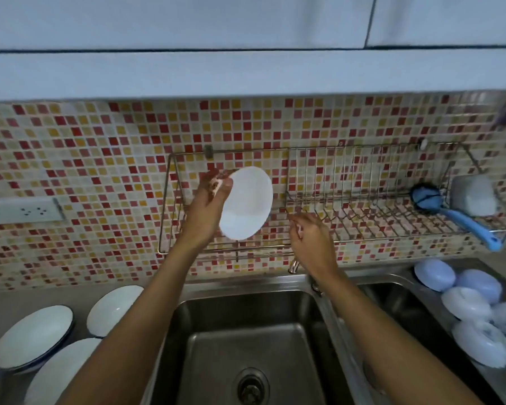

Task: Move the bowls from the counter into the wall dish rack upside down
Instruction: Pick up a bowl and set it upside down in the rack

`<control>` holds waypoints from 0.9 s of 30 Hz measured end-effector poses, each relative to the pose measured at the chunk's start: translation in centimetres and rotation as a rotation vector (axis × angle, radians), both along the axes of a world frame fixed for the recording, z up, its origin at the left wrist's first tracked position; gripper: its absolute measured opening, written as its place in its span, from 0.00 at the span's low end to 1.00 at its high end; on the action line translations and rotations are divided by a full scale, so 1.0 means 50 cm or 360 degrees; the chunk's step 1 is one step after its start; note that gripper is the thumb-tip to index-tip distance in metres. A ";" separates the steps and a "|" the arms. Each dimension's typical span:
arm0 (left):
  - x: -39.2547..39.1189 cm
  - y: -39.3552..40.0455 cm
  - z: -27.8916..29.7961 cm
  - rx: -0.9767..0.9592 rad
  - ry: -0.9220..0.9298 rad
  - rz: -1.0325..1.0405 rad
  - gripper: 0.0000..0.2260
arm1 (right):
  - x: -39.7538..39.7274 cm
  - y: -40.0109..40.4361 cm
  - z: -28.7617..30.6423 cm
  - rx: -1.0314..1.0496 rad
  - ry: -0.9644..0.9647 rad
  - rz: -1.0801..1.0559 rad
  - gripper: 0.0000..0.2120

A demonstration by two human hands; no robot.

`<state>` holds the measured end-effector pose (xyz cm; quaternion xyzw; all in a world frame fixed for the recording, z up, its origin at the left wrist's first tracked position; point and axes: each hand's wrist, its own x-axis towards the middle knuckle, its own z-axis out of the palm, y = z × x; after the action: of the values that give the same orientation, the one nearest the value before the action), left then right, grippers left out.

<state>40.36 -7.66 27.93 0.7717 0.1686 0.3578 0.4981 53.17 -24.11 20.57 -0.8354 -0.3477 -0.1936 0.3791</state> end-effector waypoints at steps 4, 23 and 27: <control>0.063 0.006 -0.015 0.0246 0.0164 -0.0062 0.29 | 0.044 0.013 -0.028 -0.0277 -0.0183 -0.0198 0.18; 0.179 0.027 -0.121 0.1605 0.0718 -0.0224 0.40 | 0.050 0.029 -0.044 -0.0634 -0.0138 -0.0309 0.34; 0.179 0.027 -0.125 0.1563 0.0717 -0.0222 0.40 | 0.050 0.030 -0.045 -0.0664 -0.0130 -0.0295 0.35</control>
<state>49.31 -6.32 21.66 0.9805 0.0327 0.1866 0.0532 55.65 -22.63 18.32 -0.9156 -0.3168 -0.1852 0.1644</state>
